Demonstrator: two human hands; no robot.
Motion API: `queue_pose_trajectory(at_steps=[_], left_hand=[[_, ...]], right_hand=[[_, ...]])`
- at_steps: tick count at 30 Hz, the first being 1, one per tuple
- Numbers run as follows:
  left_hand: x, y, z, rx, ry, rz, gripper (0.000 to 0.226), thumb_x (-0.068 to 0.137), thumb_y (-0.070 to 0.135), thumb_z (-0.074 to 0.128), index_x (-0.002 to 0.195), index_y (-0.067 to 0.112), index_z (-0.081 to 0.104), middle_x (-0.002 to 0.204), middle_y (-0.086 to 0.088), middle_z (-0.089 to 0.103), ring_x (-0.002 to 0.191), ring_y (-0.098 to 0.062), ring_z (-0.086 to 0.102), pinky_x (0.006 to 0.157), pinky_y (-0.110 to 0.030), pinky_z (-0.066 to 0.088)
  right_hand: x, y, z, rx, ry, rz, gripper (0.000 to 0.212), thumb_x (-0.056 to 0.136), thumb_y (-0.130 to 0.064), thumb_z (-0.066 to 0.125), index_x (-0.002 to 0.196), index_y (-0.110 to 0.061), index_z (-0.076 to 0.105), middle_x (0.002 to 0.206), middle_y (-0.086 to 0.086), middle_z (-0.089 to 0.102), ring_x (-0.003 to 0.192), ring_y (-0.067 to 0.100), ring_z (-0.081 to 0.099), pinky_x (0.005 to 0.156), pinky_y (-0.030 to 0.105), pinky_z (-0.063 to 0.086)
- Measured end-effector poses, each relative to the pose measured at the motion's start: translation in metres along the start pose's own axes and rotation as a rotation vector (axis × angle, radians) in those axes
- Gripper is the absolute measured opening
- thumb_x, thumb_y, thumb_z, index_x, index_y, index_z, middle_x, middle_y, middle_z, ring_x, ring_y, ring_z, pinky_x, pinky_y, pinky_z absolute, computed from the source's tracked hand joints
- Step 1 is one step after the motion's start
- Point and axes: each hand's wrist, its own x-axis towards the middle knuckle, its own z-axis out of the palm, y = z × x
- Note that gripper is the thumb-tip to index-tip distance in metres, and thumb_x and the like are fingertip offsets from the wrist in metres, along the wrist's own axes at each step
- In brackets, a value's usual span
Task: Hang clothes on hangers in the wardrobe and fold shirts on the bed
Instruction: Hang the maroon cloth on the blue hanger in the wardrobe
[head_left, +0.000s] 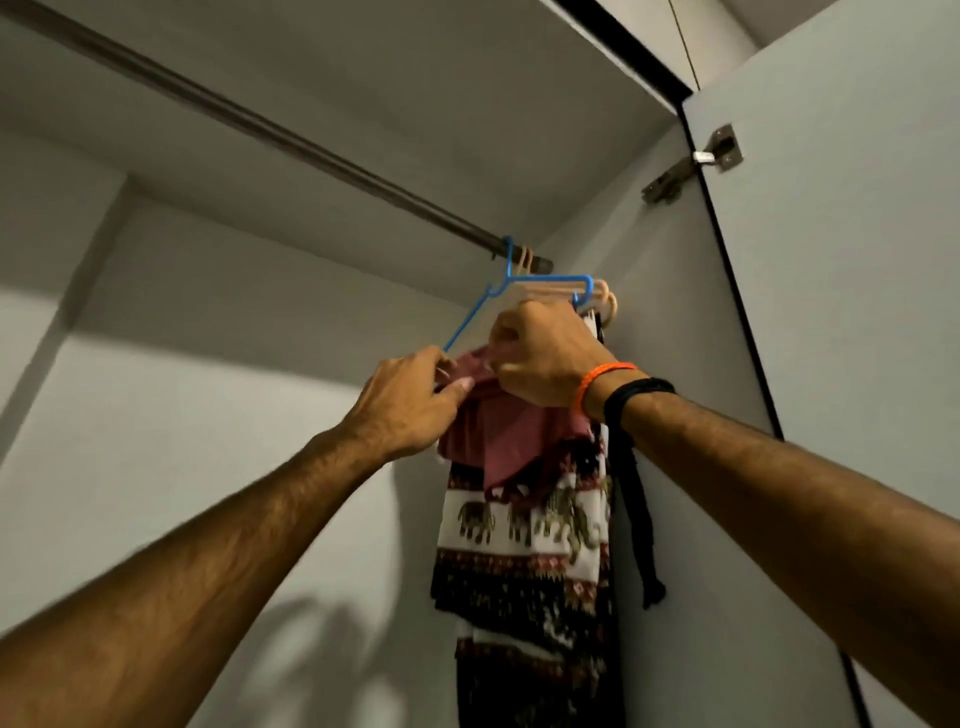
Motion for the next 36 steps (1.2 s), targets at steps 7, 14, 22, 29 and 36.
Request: queue_pose_trajectory(at_steps=[7,14,22,29,36], left_hand=[[-0.13,0.018,-0.016,-0.172,-0.196,0.0,0.035,0.096,0.041,0.06,0.123,0.019,0.059,0.12,0.004,0.065,0.109,-0.014,0.06,0.089,-0.027,0.046],[-0.276,0.073,-0.001,-0.379,-0.454,-0.079,0.036,0.095,0.037,0.062,0.125,0.018,0.058,0.126,0.001,0.062,0.112,-0.013,0.058,0.089,-0.025,0.045],[-0.469,0.187,0.039,-0.506,-0.816,-0.09,0.037,0.095,0.037,0.062,0.126,0.018,0.056,0.131,-0.001,0.06,0.118,-0.015,0.055,0.09,-0.023,0.042],[-0.652,0.339,0.05,-0.558,-1.173,-0.086,0.038,0.095,0.037,0.063,0.128,0.018,0.056,0.133,-0.001,0.059,0.12,-0.016,0.055,0.094,-0.026,0.044],[-0.785,0.494,0.044,-0.609,-1.436,0.049,0.037,0.094,0.034,0.064,0.126,0.015,0.059,0.128,-0.003,0.062,0.117,-0.018,0.058,0.097,-0.031,0.047]], right_hand=[[-0.143,-0.048,-0.036,0.011,-0.156,0.088,0.018,0.08,-0.021,0.067,0.094,-0.011,0.072,0.096,0.005,0.061,0.085,0.022,0.058,0.076,0.034,0.051],[-0.307,-0.079,-0.095,0.034,-0.343,0.286,0.027,0.086,-0.029,0.068,0.11,-0.016,0.071,0.108,0.003,0.063,0.094,0.016,0.06,0.08,0.026,0.05],[-0.534,-0.107,-0.197,0.056,-0.564,0.628,0.029,0.088,-0.025,0.069,0.115,-0.017,0.069,0.114,0.001,0.061,0.093,0.012,0.06,0.075,0.018,0.046],[-0.739,-0.12,-0.349,0.02,-0.732,1.007,0.03,0.088,-0.027,0.069,0.116,-0.018,0.069,0.117,0.001,0.06,0.097,0.012,0.06,0.08,0.023,0.051],[-0.884,-0.135,-0.499,0.003,-0.775,1.402,0.026,0.085,-0.018,0.071,0.109,-0.01,0.07,0.11,0.006,0.062,0.095,0.02,0.062,0.087,0.027,0.047]])
